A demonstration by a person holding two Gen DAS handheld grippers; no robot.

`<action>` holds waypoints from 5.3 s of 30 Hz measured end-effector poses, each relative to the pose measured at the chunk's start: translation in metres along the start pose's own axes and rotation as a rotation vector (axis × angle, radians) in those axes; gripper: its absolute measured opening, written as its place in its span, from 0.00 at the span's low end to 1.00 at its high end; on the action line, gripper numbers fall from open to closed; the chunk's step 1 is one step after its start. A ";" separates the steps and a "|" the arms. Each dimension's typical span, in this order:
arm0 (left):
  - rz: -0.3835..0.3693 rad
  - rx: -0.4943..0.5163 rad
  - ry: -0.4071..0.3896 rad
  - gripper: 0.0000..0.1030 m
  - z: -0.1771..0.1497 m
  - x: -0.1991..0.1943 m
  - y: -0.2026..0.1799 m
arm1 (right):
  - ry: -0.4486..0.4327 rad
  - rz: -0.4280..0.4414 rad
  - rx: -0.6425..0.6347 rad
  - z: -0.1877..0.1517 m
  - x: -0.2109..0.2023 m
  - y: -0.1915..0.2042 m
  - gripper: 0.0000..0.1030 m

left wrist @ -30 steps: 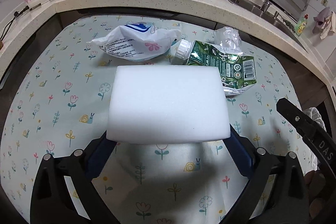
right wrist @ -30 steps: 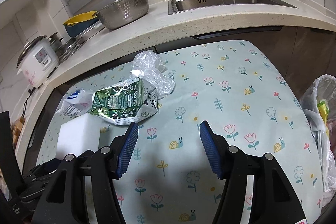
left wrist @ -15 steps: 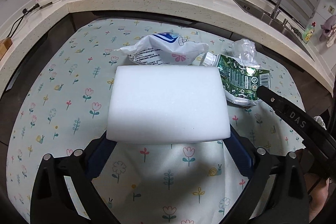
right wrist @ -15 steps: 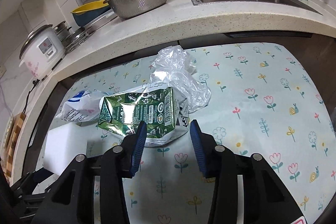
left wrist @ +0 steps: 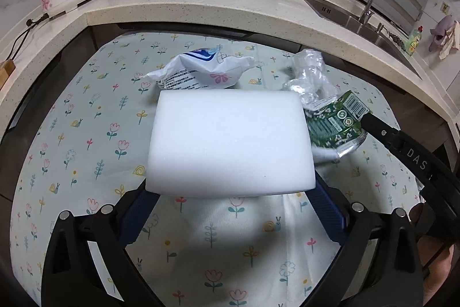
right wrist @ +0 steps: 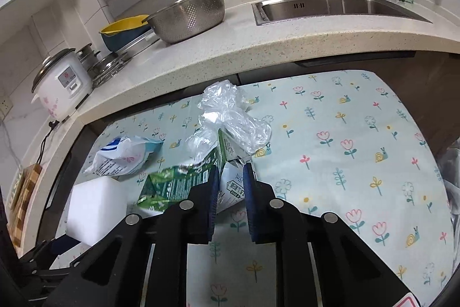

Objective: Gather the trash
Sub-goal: 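Lift the sponge and green pouch and carry them toward the trash bin, then hold the sponge and green pouch above the trash bin with both tools, then open the right tool to drop the pouch while the left tool releases the sponge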

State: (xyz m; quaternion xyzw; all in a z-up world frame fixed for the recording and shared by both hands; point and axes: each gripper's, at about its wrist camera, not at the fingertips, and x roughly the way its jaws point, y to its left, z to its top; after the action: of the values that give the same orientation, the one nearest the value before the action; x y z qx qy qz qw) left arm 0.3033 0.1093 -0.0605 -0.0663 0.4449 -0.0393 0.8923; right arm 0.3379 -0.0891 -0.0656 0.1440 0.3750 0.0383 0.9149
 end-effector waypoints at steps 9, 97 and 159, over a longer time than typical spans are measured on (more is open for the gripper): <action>-0.049 0.057 -0.014 0.91 -0.013 -0.025 -0.040 | 0.040 -0.014 0.030 -0.016 -0.033 -0.031 0.03; -0.371 0.656 0.079 0.93 -0.106 0.000 -0.369 | -0.200 -0.416 0.250 -0.037 -0.214 -0.287 0.14; -0.404 0.788 -0.089 0.93 -0.118 -0.008 -0.366 | 0.063 -0.143 0.252 -0.059 -0.180 -0.279 0.53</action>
State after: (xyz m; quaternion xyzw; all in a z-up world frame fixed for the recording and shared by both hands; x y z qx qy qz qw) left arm 0.1999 -0.2607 -0.0681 0.1914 0.3354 -0.3765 0.8421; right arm 0.1574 -0.3740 -0.0658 0.2294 0.4149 -0.0700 0.8777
